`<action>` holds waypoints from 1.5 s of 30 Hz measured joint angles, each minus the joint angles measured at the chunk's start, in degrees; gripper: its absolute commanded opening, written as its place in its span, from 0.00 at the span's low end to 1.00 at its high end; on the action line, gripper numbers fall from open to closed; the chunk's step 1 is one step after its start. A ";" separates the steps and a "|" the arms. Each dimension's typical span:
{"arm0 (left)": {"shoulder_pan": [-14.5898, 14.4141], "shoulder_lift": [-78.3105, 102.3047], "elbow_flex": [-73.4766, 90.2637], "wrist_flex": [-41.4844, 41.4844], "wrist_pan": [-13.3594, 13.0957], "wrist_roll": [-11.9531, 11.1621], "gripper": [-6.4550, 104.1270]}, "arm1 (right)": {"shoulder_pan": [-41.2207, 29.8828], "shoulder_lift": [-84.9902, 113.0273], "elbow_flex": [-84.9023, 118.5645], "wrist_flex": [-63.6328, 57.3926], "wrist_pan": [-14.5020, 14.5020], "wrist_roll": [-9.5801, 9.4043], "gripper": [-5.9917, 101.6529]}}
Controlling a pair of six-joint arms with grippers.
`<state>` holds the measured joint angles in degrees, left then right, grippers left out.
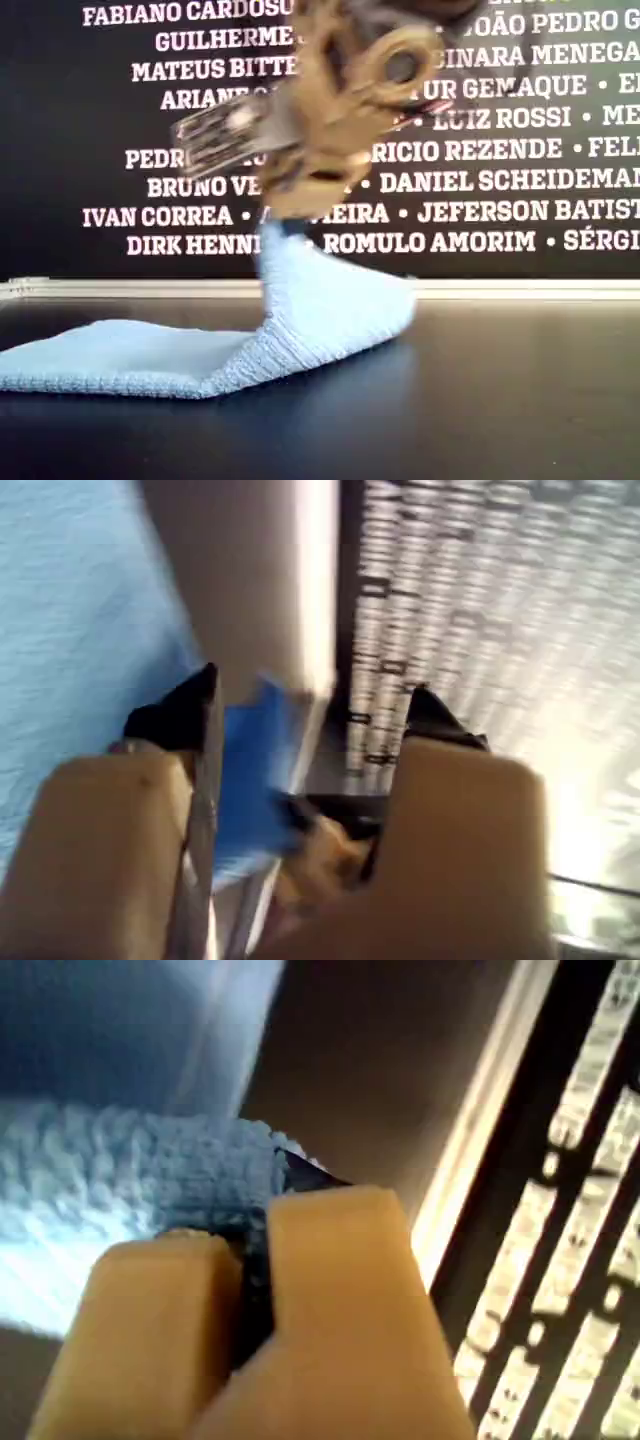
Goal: Fold a cloth
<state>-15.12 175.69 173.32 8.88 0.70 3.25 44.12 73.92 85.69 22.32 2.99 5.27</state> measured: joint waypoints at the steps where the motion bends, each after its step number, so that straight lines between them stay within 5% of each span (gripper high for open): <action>1: 0.00 0.26 0.00 0.00 0.00 0.00 0.65 | 1.05 -1.32 -2.02 0.00 0.00 0.00 0.07; 6: 0.26 0.53 0.00 0.00 0.00 0.00 0.65 | 5.63 -7.47 -12.04 0.00 0.00 -0.44 0.07; 15: 6.86 0.53 0.00 0.00 -0.09 0.00 0.65 | 10.02 -20.92 -29.00 0.00 -0.09 -0.53 0.07; 36: 6.94 0.53 0.09 0.00 0.00 0.09 0.65 | 18.98 -49.39 -59.59 0.00 0.35 -0.35 0.09; 45: 6.94 0.53 0.09 0.00 0.00 0.09 0.65 | 19.42 -53.35 -62.31 0.00 0.53 -0.35 0.45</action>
<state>-8.17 176.22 173.41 8.88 0.70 3.34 63.54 20.57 23.38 22.32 3.52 4.92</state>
